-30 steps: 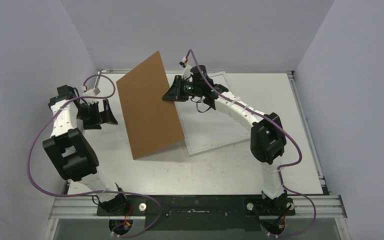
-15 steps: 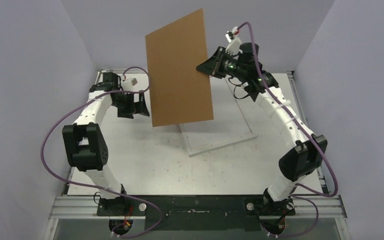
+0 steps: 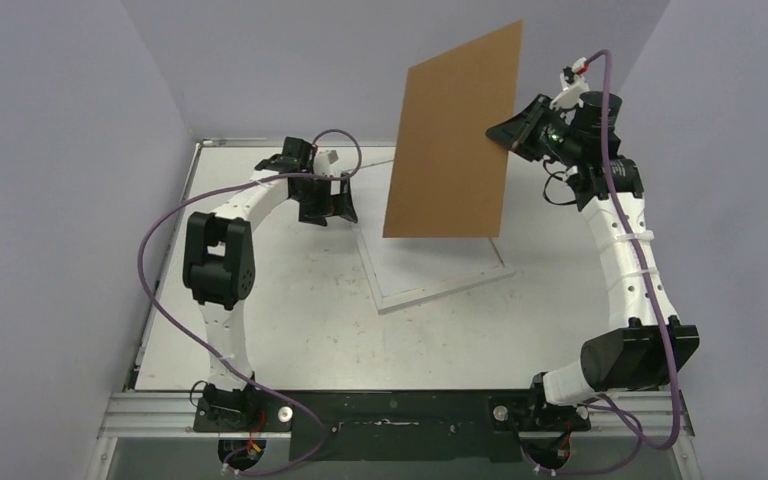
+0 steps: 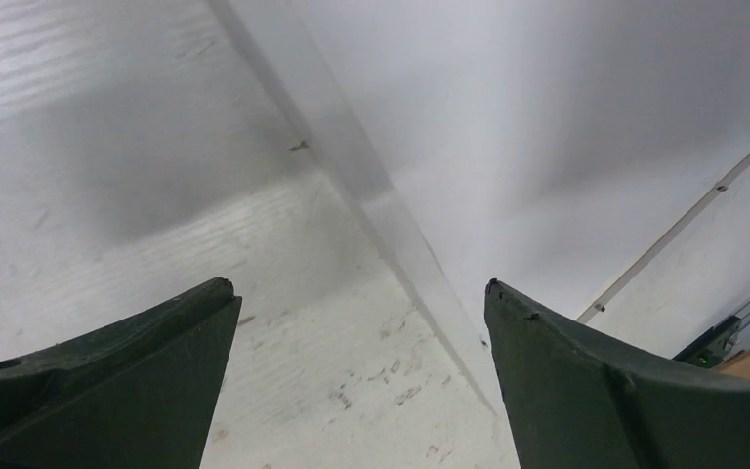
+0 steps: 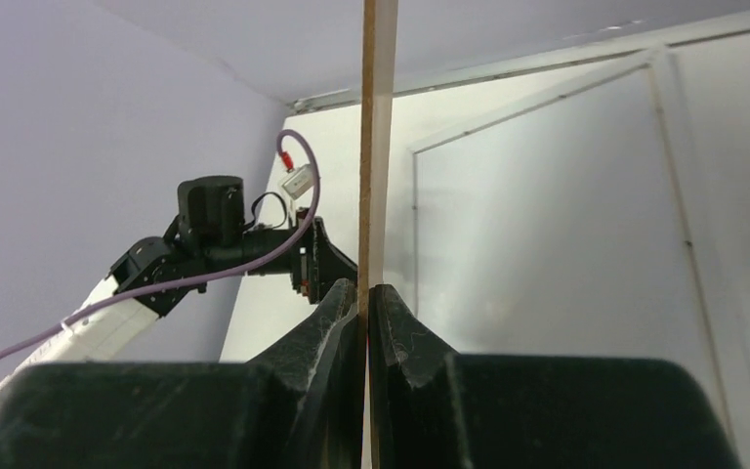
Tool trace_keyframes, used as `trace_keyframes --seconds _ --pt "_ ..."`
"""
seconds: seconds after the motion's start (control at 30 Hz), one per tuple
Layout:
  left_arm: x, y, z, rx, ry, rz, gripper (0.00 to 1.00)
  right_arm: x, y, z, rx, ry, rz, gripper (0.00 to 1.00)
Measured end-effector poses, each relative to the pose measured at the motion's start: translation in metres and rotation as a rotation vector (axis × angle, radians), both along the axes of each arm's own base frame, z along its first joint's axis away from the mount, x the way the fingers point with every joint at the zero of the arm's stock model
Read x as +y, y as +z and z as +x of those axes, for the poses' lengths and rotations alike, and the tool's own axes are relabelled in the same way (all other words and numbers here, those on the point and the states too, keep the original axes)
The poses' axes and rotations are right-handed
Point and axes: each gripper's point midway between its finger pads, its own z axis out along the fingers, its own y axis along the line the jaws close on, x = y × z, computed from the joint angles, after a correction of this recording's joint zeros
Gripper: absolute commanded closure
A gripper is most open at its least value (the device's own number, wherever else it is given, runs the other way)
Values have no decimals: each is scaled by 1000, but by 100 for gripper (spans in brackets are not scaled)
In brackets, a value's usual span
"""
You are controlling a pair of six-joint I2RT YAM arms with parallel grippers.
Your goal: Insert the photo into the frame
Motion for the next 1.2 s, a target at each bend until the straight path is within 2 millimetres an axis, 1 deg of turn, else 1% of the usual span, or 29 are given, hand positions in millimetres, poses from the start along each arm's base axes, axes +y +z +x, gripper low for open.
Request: trace_keyframes --seconds 0.07,0.13,0.2,0.27,0.3,0.37,0.5,0.7,0.8,0.9,1.2 --pt "-16 -8 4 1 -23 1 0 -21 -9 -3 29 -46 -6 95" --pt "-33 -15 7 -1 -52 9 8 -37 -15 -4 51 -89 -11 95" --pt "-47 -22 9 -4 -71 16 15 -43 -17 -4 57 -109 -15 95" --pt "-56 -28 6 1 -84 24 21 -41 -17 -5 59 -101 -13 95" --pt "-59 -31 4 5 -86 30 21 -39 -18 -5 59 -92 -11 95" --pt "-59 -33 5 1 -83 47 24 -36 -22 -6 65 -80 -5 95" --pt "-52 -37 9 -14 -62 89 32 -33 -31 -11 88 -64 11 95" --pt "-46 -41 11 -27 -50 133 42 -38 -33 -10 85 -78 33 95" --pt "-44 -45 10 -27 -52 149 43 -39 -34 -12 86 -83 39 95" --pt "-41 -50 8 -23 -51 167 47 -38 -33 -12 82 -83 47 95" --pt "-40 -54 6 -24 -53 192 49 -36 -29 -13 73 -73 64 95"
